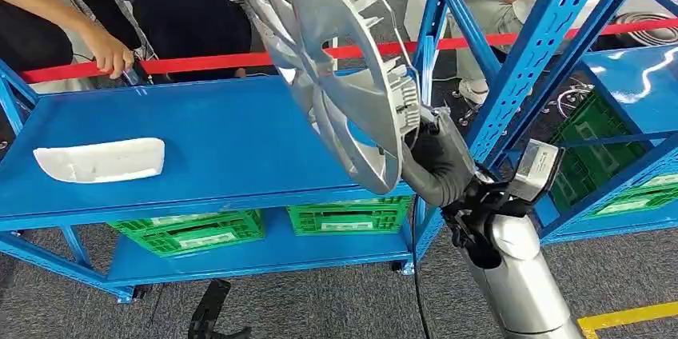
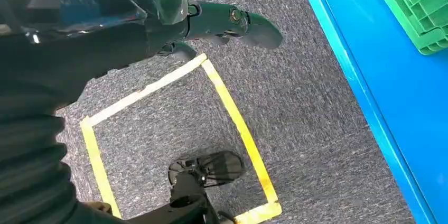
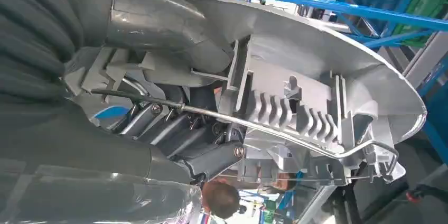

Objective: Take the parts from the cabinet and place them on the table.

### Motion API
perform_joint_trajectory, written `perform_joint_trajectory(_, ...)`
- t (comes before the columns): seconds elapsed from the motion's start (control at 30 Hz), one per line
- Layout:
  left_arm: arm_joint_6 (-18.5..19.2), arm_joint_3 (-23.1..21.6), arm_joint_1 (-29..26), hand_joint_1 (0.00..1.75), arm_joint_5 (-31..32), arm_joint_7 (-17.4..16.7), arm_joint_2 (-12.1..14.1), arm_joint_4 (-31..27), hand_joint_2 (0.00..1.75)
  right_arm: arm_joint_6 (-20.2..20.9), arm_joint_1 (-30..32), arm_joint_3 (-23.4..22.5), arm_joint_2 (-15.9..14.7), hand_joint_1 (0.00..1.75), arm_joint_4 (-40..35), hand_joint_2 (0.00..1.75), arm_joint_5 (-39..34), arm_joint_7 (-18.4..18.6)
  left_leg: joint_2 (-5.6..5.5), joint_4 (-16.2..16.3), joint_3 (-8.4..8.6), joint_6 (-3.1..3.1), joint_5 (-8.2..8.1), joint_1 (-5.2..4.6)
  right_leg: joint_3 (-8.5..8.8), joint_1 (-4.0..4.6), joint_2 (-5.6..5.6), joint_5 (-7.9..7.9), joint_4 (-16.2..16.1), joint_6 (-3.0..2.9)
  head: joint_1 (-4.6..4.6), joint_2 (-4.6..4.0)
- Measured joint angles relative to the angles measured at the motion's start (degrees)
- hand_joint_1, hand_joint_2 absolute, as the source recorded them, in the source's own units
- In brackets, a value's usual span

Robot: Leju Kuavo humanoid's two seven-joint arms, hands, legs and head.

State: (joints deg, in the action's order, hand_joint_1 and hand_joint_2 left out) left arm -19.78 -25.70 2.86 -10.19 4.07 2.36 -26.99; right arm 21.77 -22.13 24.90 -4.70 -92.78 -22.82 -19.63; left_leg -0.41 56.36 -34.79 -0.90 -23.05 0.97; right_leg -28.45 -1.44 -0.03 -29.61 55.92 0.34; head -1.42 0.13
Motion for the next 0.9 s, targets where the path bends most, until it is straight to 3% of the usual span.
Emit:
perform_joint_trajectory(0.23, 0.4, 0.0, 0.0, 0.0, 0.9, 0.0, 0.0, -0.2, 1.75, 2.3, 0.0, 0.5, 0.0, 1.75, 0.7, 1.75, -0.2, 0.0, -0.01, 0.0, 0.0, 0.0, 0.0, 0.0, 0.0, 0.0, 0.0, 0.0, 0.0, 0.0, 0.0, 0.0)
perform_joint_trajectory(0.8, 0.6, 0.7, -0.1, 0.0, 3.0, -0.4, 0.0, -1.4, 1.75, 2.7, 0.0, 1.2, -0.3, 1.75, 0.7, 1.75, -0.3, 0.0, -0.02, 0.0, 0.0, 0.0, 0.0, 0.0, 0.0, 0.0, 0.0, 0.0, 0.0, 0.0, 0.0, 0.0)
perform_joint_trajectory(0.83, 0.6, 0.7, -0.1, 0.0, 3.0, -0.4, 0.1, -1.4, 1.75, 2.7, 0.0, 1.2, -0.3, 1.75, 0.7, 1.75, -0.3, 0.0, -0.02, 0.5, -0.2, 0.22, -0.43, -0.1, 0.06, -0.66, 0.01, 0.11, -0.3, 0.23, 0.0, 0.0)
perform_joint_trajectory(0.9, 0.6, 0.7, -0.1, 0.0, 3.1, -0.4, 0.2, -1.6, 1.75, 2.7, 0.0, 1.2, -0.3, 1.75, 0.7, 1.75, -0.3, 0.0, -0.01, 0.4, -0.19, 0.93, -0.45, -0.3, 0.11, -0.63, 0.02, 0.2, -0.5, 0.66, -0.04, 0.0)
